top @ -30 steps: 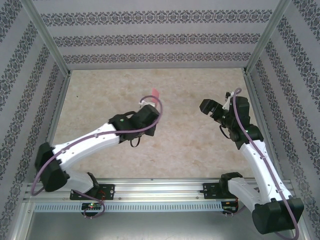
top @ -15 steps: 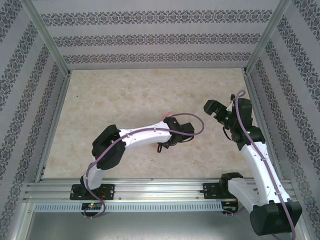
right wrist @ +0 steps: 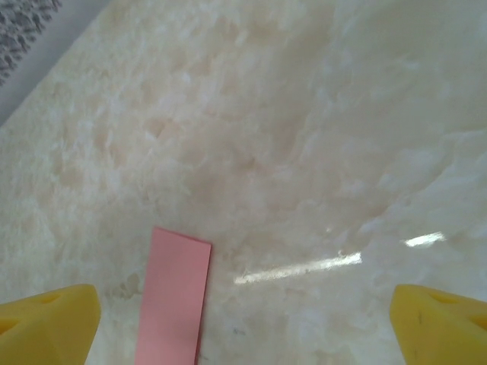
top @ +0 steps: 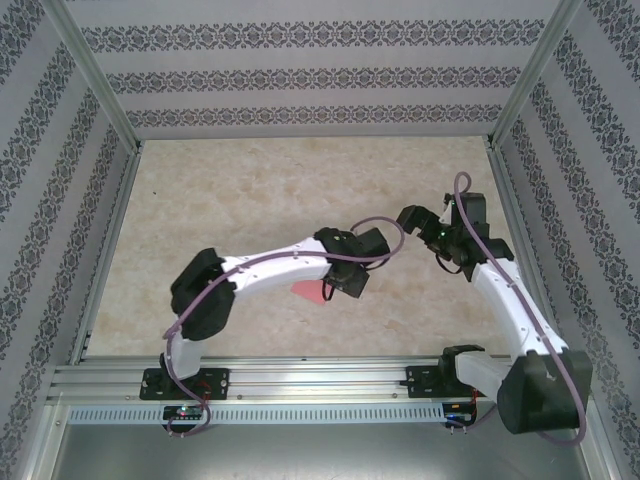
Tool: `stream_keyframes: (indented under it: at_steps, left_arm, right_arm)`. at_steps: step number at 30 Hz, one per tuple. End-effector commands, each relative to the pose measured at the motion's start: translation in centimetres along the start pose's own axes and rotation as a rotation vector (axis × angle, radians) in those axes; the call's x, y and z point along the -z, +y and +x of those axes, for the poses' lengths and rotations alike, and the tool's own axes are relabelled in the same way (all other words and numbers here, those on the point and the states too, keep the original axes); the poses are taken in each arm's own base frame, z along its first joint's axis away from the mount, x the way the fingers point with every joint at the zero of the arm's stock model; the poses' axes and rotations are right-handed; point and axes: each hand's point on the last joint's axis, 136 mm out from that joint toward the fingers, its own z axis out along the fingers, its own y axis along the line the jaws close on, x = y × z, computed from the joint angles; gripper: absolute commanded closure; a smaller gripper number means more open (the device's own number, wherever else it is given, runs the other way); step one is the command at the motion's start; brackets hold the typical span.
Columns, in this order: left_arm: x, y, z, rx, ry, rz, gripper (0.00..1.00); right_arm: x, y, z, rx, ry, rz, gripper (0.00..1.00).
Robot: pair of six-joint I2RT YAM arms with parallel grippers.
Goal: Fold a paper plane with a square sheet of paper (fold left side to right side)
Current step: Turn over the paper at the center of the table.
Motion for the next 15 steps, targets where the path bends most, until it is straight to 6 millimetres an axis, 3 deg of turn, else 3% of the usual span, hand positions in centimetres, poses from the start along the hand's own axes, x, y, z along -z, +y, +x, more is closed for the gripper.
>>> stream_keyframes:
  at_steps: [1, 9, 12, 15]
  left_arm:
    - [2.6, 0.9, -2.8, 0.099, -0.119, 0.190, 0.35]
    - [3.0, 11.4, -1.8, 0.415, -0.240, 0.269, 0.31]
    - [3.6, 13.7, -0.7, 0.485, -0.283, 0.269, 0.28]
    - [4.2, 15.3, 0.2, 0.534, -0.320, 0.258, 0.26]
  right_arm:
    - [-2.1, 3.1, 2.2, 0.031, 0.094, -0.140, 0.05]
    - [-8.3, 6.9, 7.9, 0.078, 0.257, -0.161, 0.08]
    - [-10.0, 7.2, 9.2, 0.110, 0.293, -0.093, 0.07]
    - [-11.5, 6.3, 10.1, 0.115, 0.306, 0.025, 0.04]
